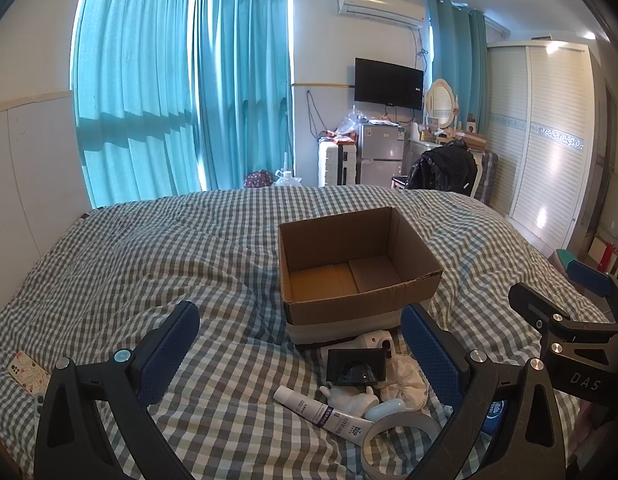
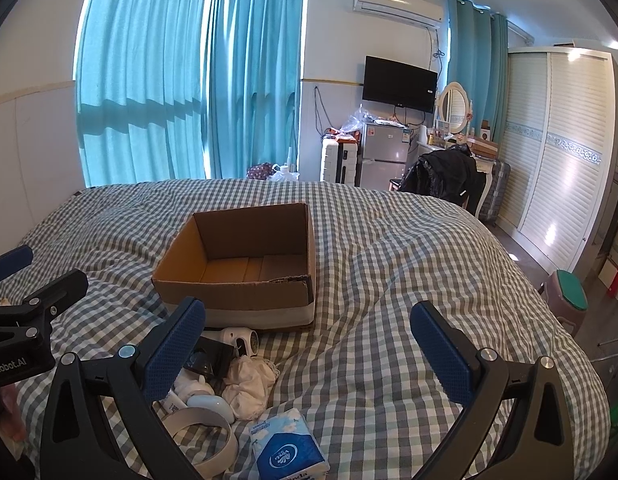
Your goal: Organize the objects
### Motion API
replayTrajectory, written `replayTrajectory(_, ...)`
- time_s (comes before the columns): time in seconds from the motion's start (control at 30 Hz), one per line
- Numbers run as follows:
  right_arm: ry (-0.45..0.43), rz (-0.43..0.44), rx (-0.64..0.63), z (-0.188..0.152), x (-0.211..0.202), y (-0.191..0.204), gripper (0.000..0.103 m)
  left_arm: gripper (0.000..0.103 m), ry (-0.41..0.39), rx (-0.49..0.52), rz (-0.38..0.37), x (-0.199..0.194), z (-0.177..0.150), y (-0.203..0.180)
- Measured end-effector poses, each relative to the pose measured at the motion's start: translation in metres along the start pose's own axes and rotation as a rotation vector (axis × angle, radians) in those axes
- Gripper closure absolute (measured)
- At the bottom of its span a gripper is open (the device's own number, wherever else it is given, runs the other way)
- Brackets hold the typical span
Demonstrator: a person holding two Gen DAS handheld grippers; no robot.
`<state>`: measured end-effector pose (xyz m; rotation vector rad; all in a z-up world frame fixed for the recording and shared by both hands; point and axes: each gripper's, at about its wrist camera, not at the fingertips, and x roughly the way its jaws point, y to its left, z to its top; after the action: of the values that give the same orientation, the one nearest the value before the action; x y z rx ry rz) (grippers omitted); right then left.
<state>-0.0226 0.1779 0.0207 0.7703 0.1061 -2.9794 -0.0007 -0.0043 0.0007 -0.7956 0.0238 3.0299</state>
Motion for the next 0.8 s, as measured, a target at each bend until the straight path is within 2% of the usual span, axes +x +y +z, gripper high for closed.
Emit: replayTrajectory(0.8,0.008,0.002,-0.005,-0.003,0.0018,0.0027,0.0,0.0,0.013,-0.001,0.007,0.0,-0.0041,-0.0019)
